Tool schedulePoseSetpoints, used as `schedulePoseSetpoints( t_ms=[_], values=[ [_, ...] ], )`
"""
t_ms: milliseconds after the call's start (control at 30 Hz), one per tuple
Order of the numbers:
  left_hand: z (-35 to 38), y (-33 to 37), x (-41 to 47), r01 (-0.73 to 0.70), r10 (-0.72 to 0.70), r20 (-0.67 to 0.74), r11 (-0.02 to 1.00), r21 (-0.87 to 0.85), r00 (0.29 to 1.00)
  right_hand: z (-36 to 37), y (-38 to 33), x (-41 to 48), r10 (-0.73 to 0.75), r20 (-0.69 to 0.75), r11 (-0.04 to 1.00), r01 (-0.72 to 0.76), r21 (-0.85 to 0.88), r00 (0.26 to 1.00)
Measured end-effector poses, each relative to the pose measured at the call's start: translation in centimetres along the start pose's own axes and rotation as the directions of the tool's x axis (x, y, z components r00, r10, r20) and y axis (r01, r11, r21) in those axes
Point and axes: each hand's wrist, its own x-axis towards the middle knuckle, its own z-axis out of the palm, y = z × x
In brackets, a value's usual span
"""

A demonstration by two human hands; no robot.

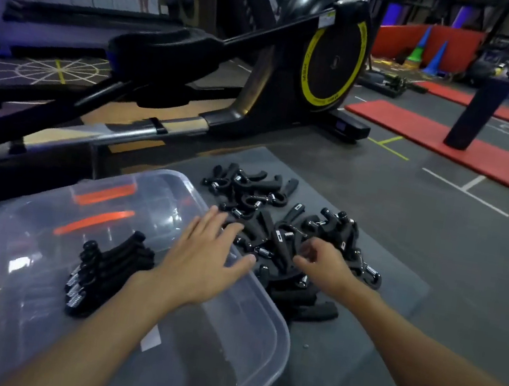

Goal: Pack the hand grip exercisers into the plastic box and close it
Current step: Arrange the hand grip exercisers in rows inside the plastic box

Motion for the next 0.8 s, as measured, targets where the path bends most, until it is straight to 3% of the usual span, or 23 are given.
schedulePoseSetpoints(
  t_ms=[167,367,533,800],
  values=[
    [-0.1,0.0,0.2,0.015,-0.018,0.022,0.994,0.109,1.000,2.3,3.3,0.6,0.071,0.147,0.997,-0.068,-0.022,0.987],
    [-0.2,-0.2,0.5,-0.007,0.004,0.024,0.989,0.150,1.000,3.8,4.1,1.6,0.003,0.358,0.989,0.049,-0.138,0.934],
    [-0.1,-0.3,0.5,-0.015,0.012,0.022,0.990,0.138,1.000,3.9,4.9,1.9,0.015,0.280,0.984,0.035,-0.174,0.960],
    [-0.2,-0.2,0.4,-0.034,0.033,0.011,0.992,0.123,0.999,3.0,4.8,1.2,-0.096,0.175,0.969,0.132,-0.210,0.980]
  ],
)
